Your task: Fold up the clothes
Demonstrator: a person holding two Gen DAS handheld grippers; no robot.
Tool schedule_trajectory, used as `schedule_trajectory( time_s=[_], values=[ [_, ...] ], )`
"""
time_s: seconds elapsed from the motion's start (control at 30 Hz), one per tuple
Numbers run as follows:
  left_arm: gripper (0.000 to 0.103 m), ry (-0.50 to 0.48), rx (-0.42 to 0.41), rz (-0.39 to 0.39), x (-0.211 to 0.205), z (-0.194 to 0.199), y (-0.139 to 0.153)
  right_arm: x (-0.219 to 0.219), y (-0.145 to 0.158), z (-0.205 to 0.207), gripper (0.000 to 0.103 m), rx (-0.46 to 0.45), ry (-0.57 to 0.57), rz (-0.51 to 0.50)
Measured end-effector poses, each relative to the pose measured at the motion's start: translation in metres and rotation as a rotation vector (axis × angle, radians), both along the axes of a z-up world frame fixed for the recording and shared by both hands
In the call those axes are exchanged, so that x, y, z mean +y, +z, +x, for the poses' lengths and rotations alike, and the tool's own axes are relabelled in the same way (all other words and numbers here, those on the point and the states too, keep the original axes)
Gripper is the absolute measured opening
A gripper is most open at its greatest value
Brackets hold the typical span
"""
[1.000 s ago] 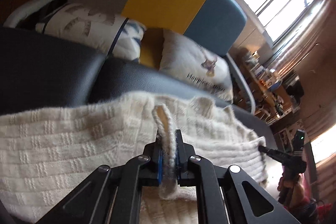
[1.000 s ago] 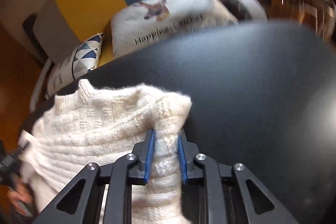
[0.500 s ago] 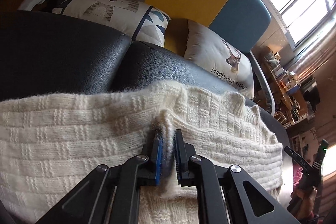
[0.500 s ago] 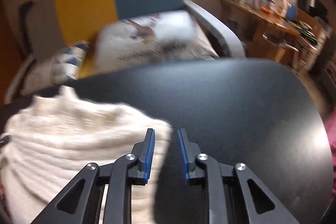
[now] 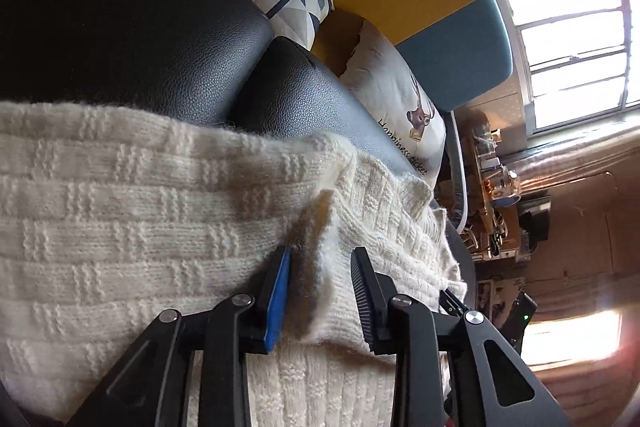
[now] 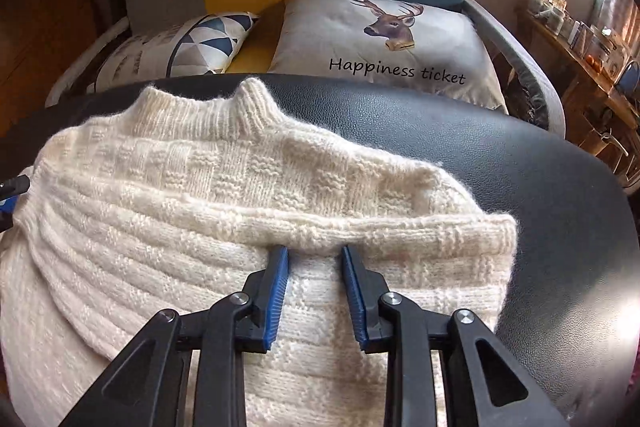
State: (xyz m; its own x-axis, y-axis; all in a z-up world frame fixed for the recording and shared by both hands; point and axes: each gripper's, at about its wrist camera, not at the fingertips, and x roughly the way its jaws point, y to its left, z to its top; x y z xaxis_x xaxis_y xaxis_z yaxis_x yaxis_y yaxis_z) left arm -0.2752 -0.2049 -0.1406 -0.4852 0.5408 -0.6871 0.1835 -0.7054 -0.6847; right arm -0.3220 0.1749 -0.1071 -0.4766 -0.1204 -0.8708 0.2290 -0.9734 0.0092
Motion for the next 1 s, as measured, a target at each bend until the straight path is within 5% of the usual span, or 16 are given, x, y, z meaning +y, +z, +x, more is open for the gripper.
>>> schedule_trajectory(
  time_s=[0.07, 0.1, 0.2, 0.37, 0.43, 0.47, 0.57, 0.7, 0.87, 1.0],
  values=[
    [0.022, -0.033, 0.018, -0.136, 0.013, 0.003, 0.006, -0.003, 0.0, 0.0, 0.028, 0.002, 0.005, 0.02],
    [0.008, -0.046, 0.023, -0.251, 0.022, 0.005, 0.01, -0.003, -0.001, -0.001, 0.028, 0.008, 0.001, 0.028],
    [0.01, -0.026, -0.001, -0.282, 0.026, 0.007, 0.009, -0.004, -0.004, -0.003, 0.028, 0.037, -0.022, 0.036],
    [0.021, 0.032, -0.032, -0.13, 0.004, 0.032, 0.01, -0.007, 0.006, 0.002, 0.029, 0.02, -0.062, 0.046],
    [0.047, 0.108, -0.028, -0.031, -0.021, 0.056, 0.012, -0.01, 0.022, 0.02, 0.03, 0.059, -0.044, -0.001],
    [0.051, 0.151, -0.015, 0.021, -0.036, 0.072, 0.013, -0.012, 0.031, 0.029, 0.03, 0.081, -0.031, -0.027],
    [0.052, 0.304, -0.011, 0.121, -0.092, 0.131, 0.007, -0.021, 0.043, 0.066, 0.03, 0.077, 0.018, -0.159],
    [0.05, 0.561, -0.037, 0.161, -0.185, 0.216, -0.006, -0.036, 0.038, 0.115, 0.031, 0.024, 0.051, -0.346],
    [0.05, 0.846, -0.047, 0.196, -0.287, 0.298, -0.012, -0.057, 0.019, 0.155, 0.031, -0.036, 0.047, -0.418],
    [0.05, 0.94, -0.056, 0.229, -0.331, 0.316, -0.016, -0.067, 0.008, 0.161, 0.031, -0.073, 0.02, -0.398]
  ],
)
